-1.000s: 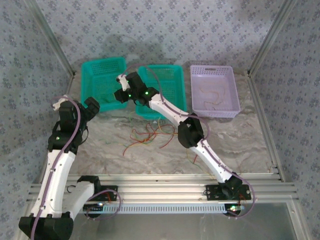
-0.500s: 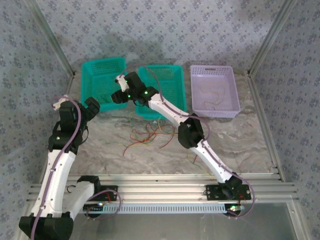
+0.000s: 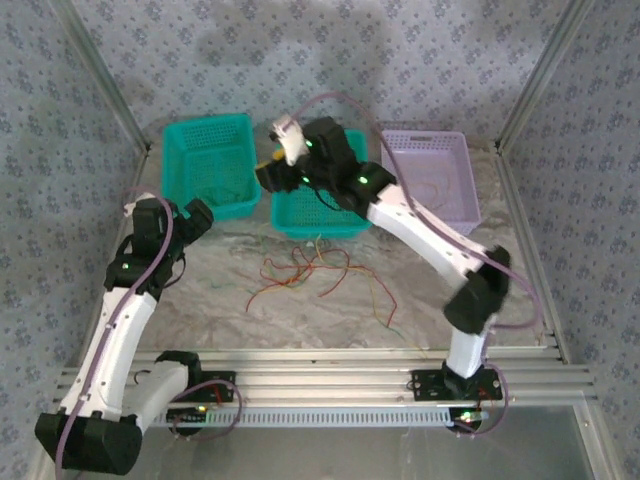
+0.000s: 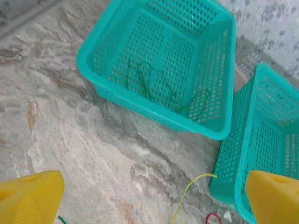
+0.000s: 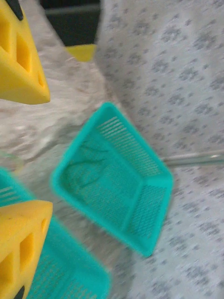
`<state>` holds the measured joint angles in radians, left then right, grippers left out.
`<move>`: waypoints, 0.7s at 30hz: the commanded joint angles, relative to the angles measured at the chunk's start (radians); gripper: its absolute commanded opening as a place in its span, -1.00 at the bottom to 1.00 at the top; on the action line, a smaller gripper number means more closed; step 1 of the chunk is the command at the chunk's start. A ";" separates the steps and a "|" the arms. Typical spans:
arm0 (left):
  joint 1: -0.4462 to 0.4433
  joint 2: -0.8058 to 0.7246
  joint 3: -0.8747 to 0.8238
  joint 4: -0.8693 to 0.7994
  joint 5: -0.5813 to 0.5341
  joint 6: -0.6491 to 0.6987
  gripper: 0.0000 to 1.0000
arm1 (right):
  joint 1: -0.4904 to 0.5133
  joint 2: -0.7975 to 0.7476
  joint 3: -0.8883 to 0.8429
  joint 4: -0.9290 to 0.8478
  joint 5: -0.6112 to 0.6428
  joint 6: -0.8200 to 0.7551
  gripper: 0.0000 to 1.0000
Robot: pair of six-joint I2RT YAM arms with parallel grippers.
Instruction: Untangle the cables
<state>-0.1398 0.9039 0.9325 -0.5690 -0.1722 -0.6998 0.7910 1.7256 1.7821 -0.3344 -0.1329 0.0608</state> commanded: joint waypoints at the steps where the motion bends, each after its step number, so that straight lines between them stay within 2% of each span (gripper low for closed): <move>1: -0.019 -0.005 0.020 -0.036 0.053 0.019 0.99 | -0.001 -0.150 -0.264 0.005 0.127 -0.030 0.17; 7: -0.092 0.020 -0.007 -0.052 0.077 0.019 0.97 | -0.041 -0.427 -0.709 -0.041 0.188 0.040 0.17; 12: -0.182 0.052 -0.026 -0.046 0.051 0.013 0.96 | -0.108 -0.558 -0.935 -0.036 0.190 0.135 0.17; 16: -0.240 0.092 -0.055 -0.022 0.032 -0.002 0.95 | -0.146 -0.560 -1.027 -0.045 0.218 0.197 0.17; 21: -0.287 0.126 -0.092 0.014 0.030 -0.019 0.93 | -0.163 -0.457 -1.050 0.001 0.277 0.203 0.16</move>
<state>-0.4049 1.0191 0.8532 -0.5900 -0.1242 -0.7021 0.6342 1.2125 0.7441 -0.3664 0.0895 0.2260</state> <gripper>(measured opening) 0.970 0.583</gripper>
